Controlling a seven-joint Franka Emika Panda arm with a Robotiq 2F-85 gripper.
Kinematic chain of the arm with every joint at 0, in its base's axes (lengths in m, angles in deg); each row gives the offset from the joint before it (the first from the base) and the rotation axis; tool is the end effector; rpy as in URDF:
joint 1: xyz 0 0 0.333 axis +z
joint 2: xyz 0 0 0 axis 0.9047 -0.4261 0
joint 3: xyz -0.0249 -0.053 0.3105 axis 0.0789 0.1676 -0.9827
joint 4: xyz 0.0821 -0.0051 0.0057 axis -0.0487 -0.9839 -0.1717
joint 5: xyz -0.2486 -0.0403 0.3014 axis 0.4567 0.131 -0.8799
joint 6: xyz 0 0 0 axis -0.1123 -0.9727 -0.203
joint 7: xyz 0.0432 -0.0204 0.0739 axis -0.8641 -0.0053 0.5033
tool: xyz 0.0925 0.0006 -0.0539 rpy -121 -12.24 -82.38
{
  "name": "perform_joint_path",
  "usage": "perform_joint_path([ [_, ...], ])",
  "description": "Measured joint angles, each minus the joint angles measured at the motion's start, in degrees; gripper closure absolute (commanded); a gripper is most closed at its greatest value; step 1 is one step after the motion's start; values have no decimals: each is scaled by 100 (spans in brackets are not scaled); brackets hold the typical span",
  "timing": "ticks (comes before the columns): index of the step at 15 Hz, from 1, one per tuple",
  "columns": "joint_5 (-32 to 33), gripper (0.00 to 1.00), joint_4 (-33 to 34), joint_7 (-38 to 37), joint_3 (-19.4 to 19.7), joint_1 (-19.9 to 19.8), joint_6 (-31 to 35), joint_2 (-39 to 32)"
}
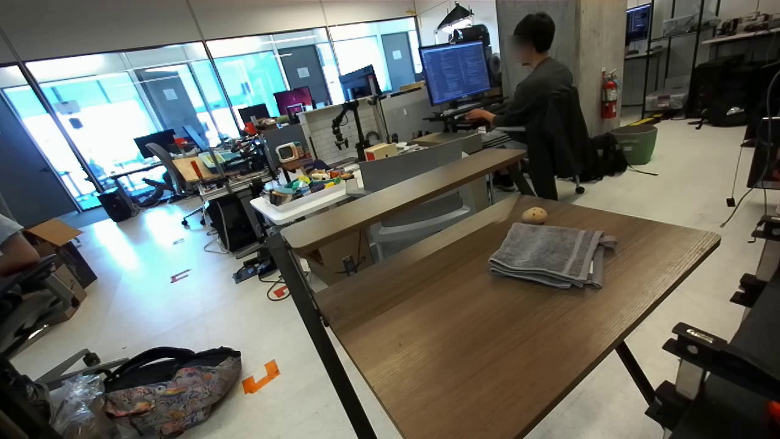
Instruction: Use the towel to wipe the table
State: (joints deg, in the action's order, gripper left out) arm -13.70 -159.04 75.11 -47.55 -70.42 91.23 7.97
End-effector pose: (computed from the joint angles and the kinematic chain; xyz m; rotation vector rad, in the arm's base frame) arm 0.4117 -0.1998 0.4485 -2.8864 0.4446 -0.2467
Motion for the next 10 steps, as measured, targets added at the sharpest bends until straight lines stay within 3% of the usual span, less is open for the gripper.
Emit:
perform_joint_path([
  [3,-74,0,174,-433,163,-44,904,-1135],
  [6,-77,0,542,-831,65,-176,1062,-2124],
  [10,-79,0,752,-911,42,-191,1062,-2342],
])
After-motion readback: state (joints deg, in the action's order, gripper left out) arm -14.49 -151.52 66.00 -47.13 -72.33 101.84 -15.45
